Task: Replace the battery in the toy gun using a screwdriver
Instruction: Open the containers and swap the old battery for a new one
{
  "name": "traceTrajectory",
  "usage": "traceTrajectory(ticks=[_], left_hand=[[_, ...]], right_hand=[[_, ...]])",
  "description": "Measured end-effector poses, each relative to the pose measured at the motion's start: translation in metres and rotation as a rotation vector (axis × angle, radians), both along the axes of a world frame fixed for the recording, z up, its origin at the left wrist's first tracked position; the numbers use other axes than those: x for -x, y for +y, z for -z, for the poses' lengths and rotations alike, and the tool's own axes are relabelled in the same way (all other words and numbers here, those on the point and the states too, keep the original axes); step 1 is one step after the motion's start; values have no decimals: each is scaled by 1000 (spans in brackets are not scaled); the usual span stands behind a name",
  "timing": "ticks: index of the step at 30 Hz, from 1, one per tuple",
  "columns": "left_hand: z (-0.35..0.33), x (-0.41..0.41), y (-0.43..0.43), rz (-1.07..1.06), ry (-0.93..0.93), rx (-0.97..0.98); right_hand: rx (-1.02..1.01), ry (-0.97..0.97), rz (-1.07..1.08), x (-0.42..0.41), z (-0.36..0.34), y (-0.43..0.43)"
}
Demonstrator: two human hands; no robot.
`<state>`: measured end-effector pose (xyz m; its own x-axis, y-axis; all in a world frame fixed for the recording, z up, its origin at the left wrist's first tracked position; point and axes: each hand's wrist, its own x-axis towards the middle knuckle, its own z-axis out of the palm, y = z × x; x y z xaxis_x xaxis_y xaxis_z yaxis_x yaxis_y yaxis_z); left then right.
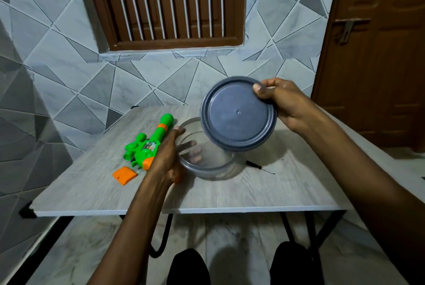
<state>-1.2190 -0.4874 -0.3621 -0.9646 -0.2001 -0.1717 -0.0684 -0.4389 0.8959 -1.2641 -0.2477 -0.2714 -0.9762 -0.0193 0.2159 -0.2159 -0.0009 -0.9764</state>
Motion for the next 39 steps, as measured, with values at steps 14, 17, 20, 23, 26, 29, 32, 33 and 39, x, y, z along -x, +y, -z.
traceTrajectory(ticks=[14, 17, 20, 23, 26, 29, 32, 33, 39], left_hand=[[17, 16, 16, 52, -91, 47], [18, 20, 15, 58, -97, 38], [19, 25, 12, 56, -89, 37], [15, 25, 5, 46, -85, 24], [10, 24, -5, 35, -62, 1], [5, 23, -20, 37, -31, 11], [1, 22, -36, 23, -11, 19], [0, 21, -40, 11, -8, 25], [1, 17, -58, -39, -16, 30]], right_hand=[[-1019, 381, 290, 45, 111, 83], [-1054, 272, 213, 54, 122, 86], [-1065, 272, 142, 63, 130, 89], [-1034, 229, 106, 67, 130, 91], [-1038, 219, 112, 69, 128, 79], [-954, 266, 161, 69, 120, 47], [-968, 305, 88, 70, 115, 0], [-1007, 308, 68, 70, 115, -17], [-1430, 162, 22, 71, 132, -79]])
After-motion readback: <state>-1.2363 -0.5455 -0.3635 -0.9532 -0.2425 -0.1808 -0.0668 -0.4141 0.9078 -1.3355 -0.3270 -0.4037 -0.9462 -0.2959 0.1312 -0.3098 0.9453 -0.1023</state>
